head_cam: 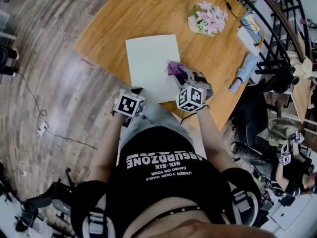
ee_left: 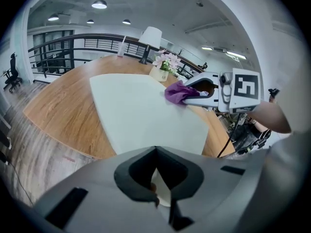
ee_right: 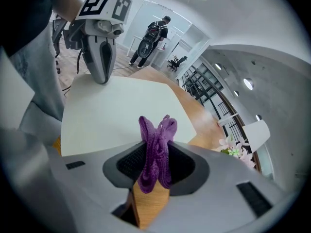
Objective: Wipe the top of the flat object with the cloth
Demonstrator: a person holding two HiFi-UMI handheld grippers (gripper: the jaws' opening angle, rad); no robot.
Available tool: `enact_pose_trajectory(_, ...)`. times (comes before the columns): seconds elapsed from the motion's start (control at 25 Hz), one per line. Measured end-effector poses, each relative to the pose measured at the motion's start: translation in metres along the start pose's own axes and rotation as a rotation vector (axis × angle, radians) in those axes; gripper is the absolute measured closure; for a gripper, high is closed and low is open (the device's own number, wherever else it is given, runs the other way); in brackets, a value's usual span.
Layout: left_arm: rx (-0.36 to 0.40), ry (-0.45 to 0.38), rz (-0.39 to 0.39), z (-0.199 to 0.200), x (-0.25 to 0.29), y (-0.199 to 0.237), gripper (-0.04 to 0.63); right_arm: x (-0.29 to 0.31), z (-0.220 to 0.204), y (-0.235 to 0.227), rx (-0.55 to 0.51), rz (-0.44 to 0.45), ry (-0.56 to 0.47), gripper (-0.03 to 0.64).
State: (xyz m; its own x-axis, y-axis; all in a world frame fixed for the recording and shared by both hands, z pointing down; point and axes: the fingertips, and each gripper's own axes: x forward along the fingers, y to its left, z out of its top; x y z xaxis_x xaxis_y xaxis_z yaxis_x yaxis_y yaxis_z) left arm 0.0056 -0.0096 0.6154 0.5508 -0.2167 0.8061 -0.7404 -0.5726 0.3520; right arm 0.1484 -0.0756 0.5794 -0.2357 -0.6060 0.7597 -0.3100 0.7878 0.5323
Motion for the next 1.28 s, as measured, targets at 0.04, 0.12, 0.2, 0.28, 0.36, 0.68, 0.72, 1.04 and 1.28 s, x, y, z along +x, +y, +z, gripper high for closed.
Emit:
enact_pose_trajectory(0.04,0.007,0.005,-0.001,0.001,-0.001,-0.001,0.58,0.002,0.001,-0.003,0.0,-0.001,-0.003,0.48)
enact_pose_trajectory(0.12,0.011,0.017,0.001,0.001,-0.003,-0.001,0.58,0.006,0.002,-0.009,-0.001,-0.003,-0.008,0.479)
enact_pose_trajectory(0.2,0.006,0.03,0.0,-0.001,-0.002,0.001,0.58,0.011,0.004,-0.016,-0.004,-0.006,-0.012,0.479)
enact_pose_trajectory(0.28,-0.001,0.042,-0.007,-0.003,0.0,0.002,0.58,0.016,0.006,-0.022,-0.007,-0.009,-0.017,0.479)
enact_pose_trajectory(0.36,-0.007,0.053,-0.02,-0.002,0.0,0.002,0.58,0.022,0.008,-0.029,-0.004,-0.012,-0.021,0.479)
enact_pose_trajectory(0.68,0.011,0.075,-0.059,0.0,-0.002,-0.001,0.58,0.045,0.018,-0.061,0.079,-0.014,-0.049,0.479)
enact_pose_trajectory(0.72,0.012,0.075,-0.06,0.001,-0.002,-0.001,0.58,0.049,0.018,-0.066,0.082,-0.017,-0.05,0.479)
enact_pose_trajectory(1.04,0.027,0.107,-0.09,0.002,-0.002,-0.001,0.58,0.072,0.02,-0.098,0.091,-0.039,-0.04,0.479)
enact_pose_trajectory(1.28,0.043,0.082,-0.088,0.005,-0.001,-0.001,0.58,0.086,0.022,-0.114,0.094,-0.042,-0.03,0.479)
